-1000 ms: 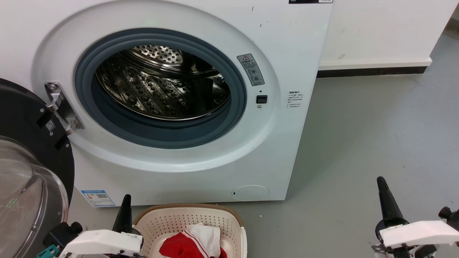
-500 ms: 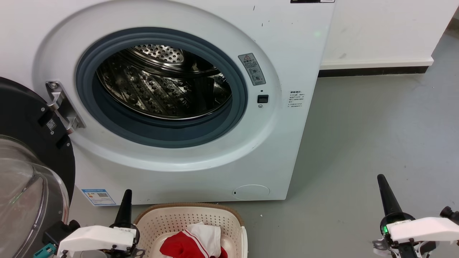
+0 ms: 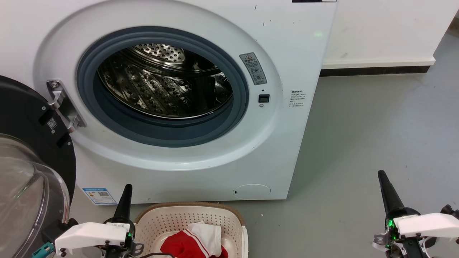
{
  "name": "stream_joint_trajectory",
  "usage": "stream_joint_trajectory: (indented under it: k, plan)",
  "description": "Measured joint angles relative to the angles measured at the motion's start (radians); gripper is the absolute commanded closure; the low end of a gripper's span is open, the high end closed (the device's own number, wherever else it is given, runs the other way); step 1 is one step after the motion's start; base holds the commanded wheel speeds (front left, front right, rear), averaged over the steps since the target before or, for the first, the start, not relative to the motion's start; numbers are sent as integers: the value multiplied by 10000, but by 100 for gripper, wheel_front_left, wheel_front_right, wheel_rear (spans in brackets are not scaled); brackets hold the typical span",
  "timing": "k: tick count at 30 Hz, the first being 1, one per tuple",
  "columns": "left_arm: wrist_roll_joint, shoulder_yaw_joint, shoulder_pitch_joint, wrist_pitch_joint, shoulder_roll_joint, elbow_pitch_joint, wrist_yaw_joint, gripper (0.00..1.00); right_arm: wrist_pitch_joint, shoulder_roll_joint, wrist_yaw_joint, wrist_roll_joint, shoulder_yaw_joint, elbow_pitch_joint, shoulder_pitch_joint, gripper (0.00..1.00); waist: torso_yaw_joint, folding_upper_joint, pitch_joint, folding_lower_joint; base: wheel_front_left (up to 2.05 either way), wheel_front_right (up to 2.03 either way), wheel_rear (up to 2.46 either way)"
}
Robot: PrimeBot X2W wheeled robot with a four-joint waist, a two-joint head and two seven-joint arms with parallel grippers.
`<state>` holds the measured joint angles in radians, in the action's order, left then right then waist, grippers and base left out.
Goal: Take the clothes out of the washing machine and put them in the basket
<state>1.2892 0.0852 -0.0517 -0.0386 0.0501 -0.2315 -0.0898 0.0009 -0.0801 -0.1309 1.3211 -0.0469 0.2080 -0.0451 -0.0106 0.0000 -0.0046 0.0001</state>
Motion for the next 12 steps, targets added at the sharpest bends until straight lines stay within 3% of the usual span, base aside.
stream_joint_trajectory:
  k: [12]
  plan:
    - [1074,107,-172,-245,0,-44,-153,100,267,4,0,1049,-90,121,-166,100,32,0,23,0,0,0,0]
